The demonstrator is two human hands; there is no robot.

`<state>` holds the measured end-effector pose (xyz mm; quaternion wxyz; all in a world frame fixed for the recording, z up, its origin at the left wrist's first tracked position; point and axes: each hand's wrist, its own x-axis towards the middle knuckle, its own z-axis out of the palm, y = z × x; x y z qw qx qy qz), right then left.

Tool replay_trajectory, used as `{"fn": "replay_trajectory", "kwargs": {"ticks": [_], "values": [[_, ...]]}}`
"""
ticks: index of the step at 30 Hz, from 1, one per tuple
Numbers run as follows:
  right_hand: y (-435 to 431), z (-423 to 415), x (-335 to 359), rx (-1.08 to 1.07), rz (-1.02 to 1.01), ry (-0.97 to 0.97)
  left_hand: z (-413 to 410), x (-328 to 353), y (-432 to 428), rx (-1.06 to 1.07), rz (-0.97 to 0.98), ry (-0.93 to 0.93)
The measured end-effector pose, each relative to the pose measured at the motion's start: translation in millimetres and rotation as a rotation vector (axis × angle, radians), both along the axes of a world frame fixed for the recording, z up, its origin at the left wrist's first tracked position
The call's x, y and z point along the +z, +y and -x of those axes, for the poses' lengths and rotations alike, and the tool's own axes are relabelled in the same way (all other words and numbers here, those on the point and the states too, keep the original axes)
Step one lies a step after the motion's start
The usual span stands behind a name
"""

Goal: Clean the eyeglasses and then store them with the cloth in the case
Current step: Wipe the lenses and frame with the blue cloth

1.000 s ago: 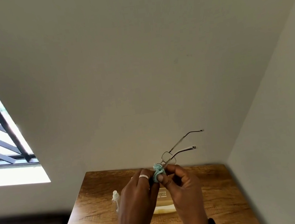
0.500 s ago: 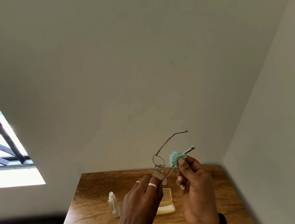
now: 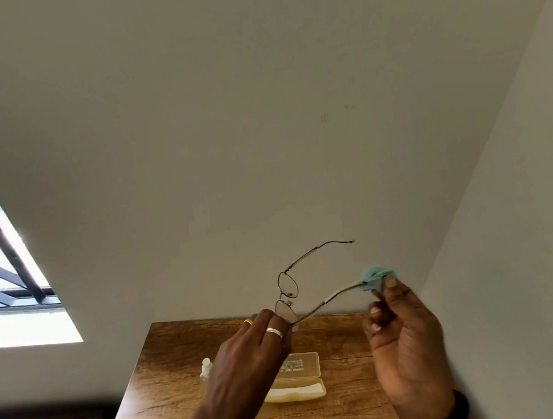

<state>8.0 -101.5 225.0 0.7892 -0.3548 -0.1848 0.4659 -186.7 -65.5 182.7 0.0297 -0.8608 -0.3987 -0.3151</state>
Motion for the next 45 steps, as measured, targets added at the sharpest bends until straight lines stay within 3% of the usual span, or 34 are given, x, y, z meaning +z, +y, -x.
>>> {"fn": "replay_trajectory", "kwargs": {"ticks": [3,6,10,14,26,32,38,42,45], "values": [[-1.9,-20.4,14.1,-0.172,-0.075,-0.232,7.6,-1.0,3.0,0.006,-0.023,0.026],[-9.7,-24.1,40.6,-0.273,-0.068,-0.812,13.8,-3.5,7.8,-0.039,-0.072,0.087],[-7.6,1.9,56.5,-0.037,0.046,-1.638,15.2,-1.6,14.1,-0.082,-0.12,0.172],[4.0,32.8,49.3,0.12,0.138,-2.016,14.8,1.3,14.3,-0.107,-0.159,0.192],[0.9,34.2,29.5,0.255,0.119,-2.126,19.8,-9.2,9.9,-0.151,-0.233,0.124],[-16.1,8.4,32.3,0.179,0.154,-2.178,27.2,-11.5,10.0,-0.164,-0.237,0.073],[-26.7,-20.8,39.3,0.193,0.236,-2.131,28.9,-7.8,8.7,-0.177,-0.282,-0.001],[-36.5,-48.3,49.9,0.284,0.399,-1.972,35.0,-5.3,8.3,-0.168,-0.305,-0.047],[-38.5,-73.8,66.7,0.165,0.43,-1.847,41.5,-5.8,9.2,-0.178,-0.326,-0.038]]}}
